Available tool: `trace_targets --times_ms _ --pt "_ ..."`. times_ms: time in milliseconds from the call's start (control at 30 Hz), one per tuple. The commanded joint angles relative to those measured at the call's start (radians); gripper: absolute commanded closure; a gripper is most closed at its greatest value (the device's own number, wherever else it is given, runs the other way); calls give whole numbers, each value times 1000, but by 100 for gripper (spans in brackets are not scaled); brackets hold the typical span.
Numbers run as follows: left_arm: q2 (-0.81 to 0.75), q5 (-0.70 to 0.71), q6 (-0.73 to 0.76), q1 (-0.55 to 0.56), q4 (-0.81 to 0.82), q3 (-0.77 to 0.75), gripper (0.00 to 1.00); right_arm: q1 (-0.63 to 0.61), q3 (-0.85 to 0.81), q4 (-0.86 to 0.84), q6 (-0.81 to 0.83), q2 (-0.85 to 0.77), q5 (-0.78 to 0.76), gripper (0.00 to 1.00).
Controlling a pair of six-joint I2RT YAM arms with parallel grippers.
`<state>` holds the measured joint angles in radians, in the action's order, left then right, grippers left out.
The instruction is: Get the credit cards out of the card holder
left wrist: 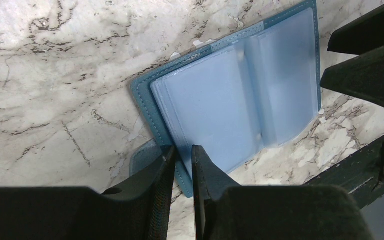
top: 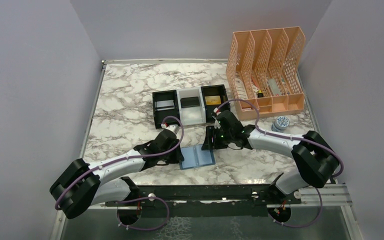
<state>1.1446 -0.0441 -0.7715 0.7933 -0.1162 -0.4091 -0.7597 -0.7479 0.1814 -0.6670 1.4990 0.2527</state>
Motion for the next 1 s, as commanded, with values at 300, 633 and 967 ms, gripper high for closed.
trace_targets --times_ms 300,633,967 --pt "25 -8 32 4 -24 -15 78 -7 52 -127 -24 134 189 54" --pt "45 -17 39 4 -22 -26 79 -7 55 -176 -63 100 202 79" --pt "-72 125 48 4 -173 -113 46 -6 -19 112 27 -140 -282 55"
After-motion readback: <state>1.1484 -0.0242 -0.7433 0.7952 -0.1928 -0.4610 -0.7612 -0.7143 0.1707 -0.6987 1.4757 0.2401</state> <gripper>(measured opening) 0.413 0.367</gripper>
